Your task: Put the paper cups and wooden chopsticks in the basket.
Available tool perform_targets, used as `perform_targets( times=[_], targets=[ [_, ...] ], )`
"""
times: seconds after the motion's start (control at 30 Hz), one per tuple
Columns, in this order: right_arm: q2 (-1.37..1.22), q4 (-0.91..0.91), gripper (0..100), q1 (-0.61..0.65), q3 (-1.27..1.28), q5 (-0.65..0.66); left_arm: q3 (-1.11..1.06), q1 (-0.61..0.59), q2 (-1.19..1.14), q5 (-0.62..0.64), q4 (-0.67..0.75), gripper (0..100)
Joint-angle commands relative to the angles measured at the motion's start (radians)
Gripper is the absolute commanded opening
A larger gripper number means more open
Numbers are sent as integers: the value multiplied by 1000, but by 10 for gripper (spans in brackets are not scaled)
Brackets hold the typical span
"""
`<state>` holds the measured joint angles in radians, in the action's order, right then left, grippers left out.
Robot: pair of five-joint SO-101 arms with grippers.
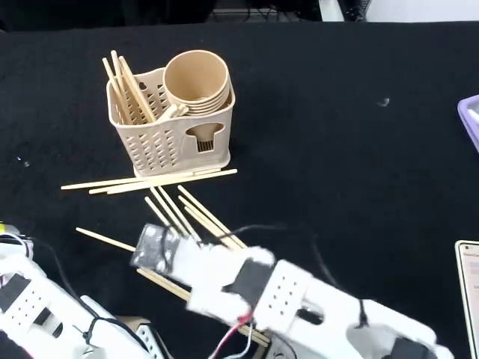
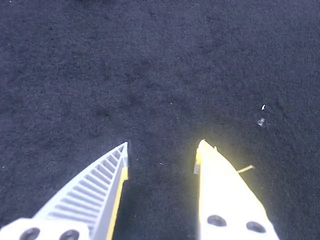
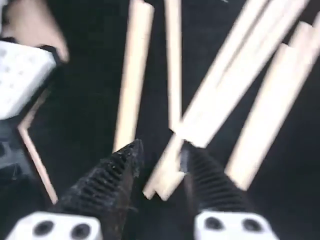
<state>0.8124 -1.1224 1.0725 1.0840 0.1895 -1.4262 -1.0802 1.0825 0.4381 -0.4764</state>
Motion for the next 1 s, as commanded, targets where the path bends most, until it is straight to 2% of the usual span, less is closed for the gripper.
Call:
perform_targets(
  times=[0.0, 0.07, 0.27, 0.77, 0.87, 0.97],
  targets=[
    [-120, 235, 141, 92, 50, -48, 56, 2, 9, 8, 18, 220],
    [-228, 278, 136, 94, 38, -51, 56, 2, 9, 8, 18, 220],
    [-475, 288, 202, 112, -77, -127, 56, 2, 9, 8, 18, 220],
    [-607, 322, 186, 133, -97, -129, 56, 2, 9, 8, 18, 220],
    [-625, 259, 161, 160, -131, -129, 56, 2, 9, 8, 18, 220],
    [-671, 222, 202, 155, -166, -137, 56, 2, 9, 8, 18, 220]
  ],
)
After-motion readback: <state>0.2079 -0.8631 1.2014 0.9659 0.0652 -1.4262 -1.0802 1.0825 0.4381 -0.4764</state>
